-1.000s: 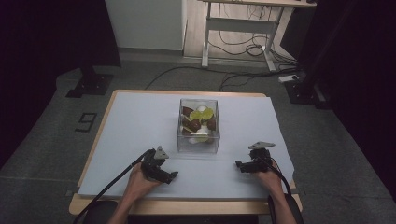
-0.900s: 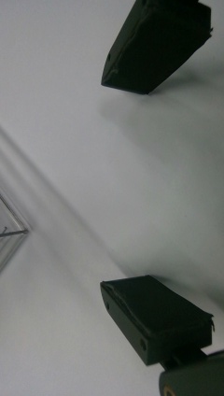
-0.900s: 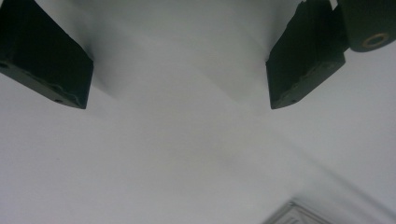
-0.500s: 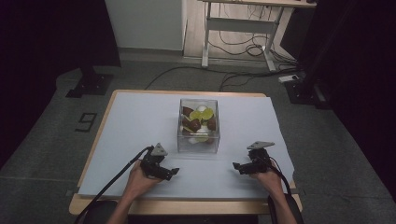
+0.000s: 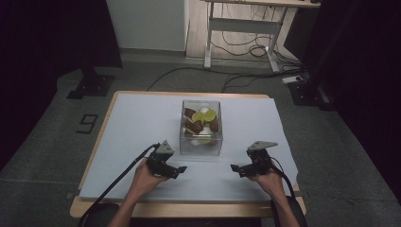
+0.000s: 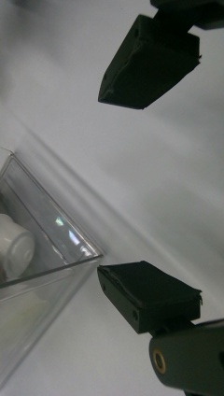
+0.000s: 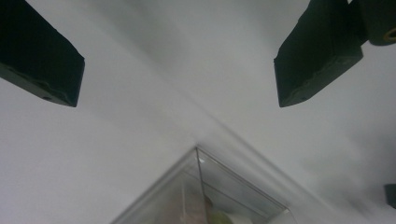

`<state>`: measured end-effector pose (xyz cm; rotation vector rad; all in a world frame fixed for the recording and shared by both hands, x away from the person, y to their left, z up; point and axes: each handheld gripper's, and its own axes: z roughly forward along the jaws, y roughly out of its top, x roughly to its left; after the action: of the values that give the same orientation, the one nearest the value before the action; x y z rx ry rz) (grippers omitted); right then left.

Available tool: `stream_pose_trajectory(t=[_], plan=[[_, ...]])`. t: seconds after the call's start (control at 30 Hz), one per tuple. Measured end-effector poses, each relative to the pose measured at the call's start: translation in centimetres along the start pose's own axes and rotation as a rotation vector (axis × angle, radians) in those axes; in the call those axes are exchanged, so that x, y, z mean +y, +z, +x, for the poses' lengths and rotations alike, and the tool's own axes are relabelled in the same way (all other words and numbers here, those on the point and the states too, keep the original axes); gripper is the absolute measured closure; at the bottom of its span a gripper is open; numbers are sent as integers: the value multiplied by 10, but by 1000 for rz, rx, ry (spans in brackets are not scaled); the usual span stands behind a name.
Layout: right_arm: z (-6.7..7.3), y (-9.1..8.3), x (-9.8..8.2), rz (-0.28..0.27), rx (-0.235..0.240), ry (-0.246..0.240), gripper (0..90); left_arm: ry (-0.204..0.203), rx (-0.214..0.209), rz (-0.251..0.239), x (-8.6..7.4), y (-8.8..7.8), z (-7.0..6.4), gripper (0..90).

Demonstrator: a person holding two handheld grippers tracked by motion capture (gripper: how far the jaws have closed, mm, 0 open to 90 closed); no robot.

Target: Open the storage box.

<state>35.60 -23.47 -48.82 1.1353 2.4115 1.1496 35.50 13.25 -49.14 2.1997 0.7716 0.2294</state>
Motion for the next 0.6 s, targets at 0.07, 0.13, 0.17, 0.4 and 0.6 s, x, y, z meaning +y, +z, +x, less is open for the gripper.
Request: stream_pose_trajectory(t=[0.07,0.13,0.17,0.4,0.6], plan=[[3,-1,4,-11,-1,-12,28,14,-2,0,4,1,-2,154],[7,-2,9,-22,5,-31,64,27,1,2,7,2,-3,163],[9,-2,10,-26,10,-32,81,31,2,-2,8,2,-3,171],[16,1,18,-21,23,-62,145,42,-6,-23,18,2,-4,213],[27,5,28,-21,27,-88,222,37,-5,-44,26,2,-2,239]])
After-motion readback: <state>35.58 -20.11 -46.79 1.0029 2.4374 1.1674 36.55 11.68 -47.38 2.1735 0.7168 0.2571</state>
